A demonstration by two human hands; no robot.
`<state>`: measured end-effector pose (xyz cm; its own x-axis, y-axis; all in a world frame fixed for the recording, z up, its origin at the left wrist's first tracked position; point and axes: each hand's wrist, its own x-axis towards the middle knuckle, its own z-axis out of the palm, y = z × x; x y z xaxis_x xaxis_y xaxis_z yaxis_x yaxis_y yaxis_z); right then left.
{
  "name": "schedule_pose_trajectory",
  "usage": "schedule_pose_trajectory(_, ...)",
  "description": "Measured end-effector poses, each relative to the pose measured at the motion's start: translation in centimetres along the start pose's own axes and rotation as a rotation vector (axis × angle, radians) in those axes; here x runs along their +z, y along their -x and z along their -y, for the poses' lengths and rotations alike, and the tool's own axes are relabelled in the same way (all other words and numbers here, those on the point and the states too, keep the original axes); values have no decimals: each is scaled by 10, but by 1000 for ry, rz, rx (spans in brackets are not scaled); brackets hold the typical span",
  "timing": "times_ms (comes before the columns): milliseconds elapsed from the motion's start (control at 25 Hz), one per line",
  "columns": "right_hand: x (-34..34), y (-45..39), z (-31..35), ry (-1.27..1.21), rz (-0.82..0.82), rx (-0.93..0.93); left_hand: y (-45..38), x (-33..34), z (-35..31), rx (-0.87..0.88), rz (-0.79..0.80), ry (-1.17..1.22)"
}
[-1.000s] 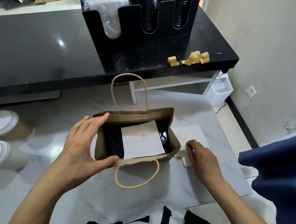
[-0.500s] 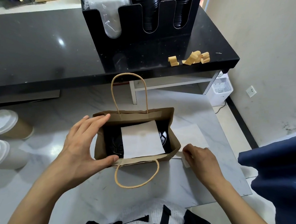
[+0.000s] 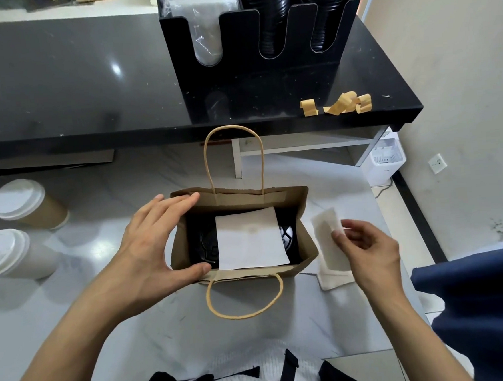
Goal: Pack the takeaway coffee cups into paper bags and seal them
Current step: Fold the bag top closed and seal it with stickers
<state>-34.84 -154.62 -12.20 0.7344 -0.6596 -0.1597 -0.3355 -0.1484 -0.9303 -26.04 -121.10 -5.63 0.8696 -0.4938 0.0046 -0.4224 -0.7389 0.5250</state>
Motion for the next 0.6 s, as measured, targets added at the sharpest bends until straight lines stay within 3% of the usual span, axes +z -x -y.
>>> schedule_pose_trajectory(120,3,12,50,-123,-56,-218,1,0,0,-9,-4,16)
schedule_pose_trajectory(280,10,37,103,-24,1,-746,0,-1,-1,-13,8,30)
schedule_pose_trajectory(480,49,33,111,453,411,-1277,1,-2,-2,-18,31,29)
schedule_pose_trajectory(600,71,25,109,850,687,-1225,1,-2,-2,-6,23,26)
